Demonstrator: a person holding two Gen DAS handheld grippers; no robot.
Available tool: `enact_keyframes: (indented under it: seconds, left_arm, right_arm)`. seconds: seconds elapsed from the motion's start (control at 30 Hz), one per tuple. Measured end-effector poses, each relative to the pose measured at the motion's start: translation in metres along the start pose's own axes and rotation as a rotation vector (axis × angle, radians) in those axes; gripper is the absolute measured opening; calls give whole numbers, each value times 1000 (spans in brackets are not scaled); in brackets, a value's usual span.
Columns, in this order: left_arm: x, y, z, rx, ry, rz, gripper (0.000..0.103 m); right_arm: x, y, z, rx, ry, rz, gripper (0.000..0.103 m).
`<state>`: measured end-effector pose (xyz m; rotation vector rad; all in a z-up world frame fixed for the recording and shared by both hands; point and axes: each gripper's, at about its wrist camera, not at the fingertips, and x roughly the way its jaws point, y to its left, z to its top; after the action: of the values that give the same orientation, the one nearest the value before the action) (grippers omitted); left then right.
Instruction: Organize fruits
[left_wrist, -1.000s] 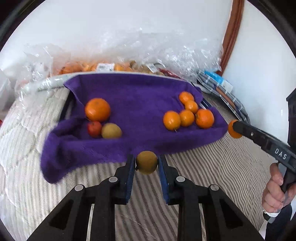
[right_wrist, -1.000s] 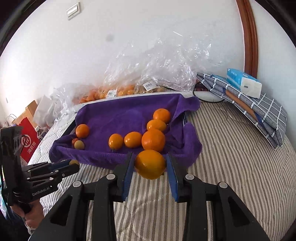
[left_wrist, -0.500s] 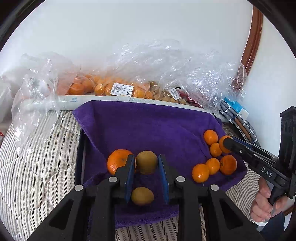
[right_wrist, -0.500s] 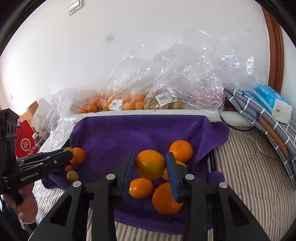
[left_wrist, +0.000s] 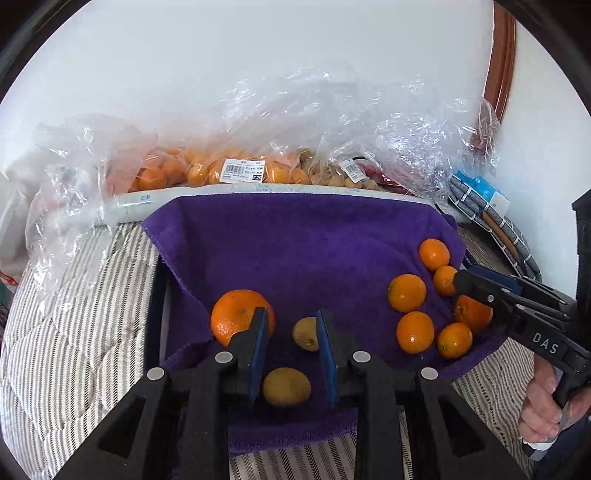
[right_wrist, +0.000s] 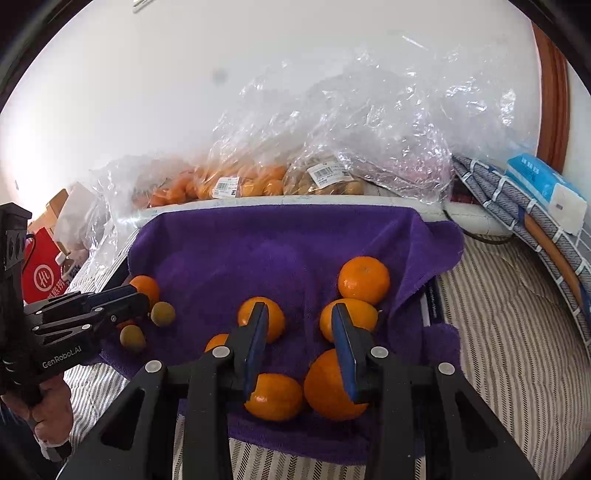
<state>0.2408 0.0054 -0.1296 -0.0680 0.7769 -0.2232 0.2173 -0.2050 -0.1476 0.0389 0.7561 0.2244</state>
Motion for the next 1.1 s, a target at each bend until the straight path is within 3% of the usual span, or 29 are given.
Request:
enact_keyframes:
  seconds: [0.1, 0.13, 0.2, 0.23, 0.37, 0.57, 0.63, 0.7, 0.77, 1.1]
  left_arm:
    - [-21, 1, -5, -21, -11, 33, 33]
    - [-29, 1, -8, -25, -15, 48, 39]
    - [-51, -2, -14, -27, -33, 77, 42]
    - [-64, -4, -18, -34, -51, 77, 44]
    - [-121, -17, -36, -49, -103, 100, 63]
    - [-193, -36, -66, -62, -174, 138, 83]
    - [-208, -42, -73, -61, -186, 145, 87]
    - [-219, -47, -82, -58, -195, 156, 87]
    - [-226, -50, -87, -59, -195, 156, 87]
    - [-241, -59, -91, -46, -210, 179, 87]
  right_arm:
    - [-33, 3, -1, 12, -31, -62, 42]
    - [-46, 4, -3, 20, -42, -77, 43]
    - [-71, 6, -6, 41, -55, -100, 55]
    - [-88, 8, -9, 51, -60, -121, 56]
    - [-147, 17, -27, 75, -105, -154, 65]
    - [-219, 26, -60, 88, -102, -213, 65]
    - [-236, 29, -71, 93, -97, -235, 67]
    - [-248, 33, -78, 88, -113, -240, 81]
    - [-261, 38, -87, 65, -135, -262, 88]
    - [-271, 40, -97, 72, -127, -263, 94]
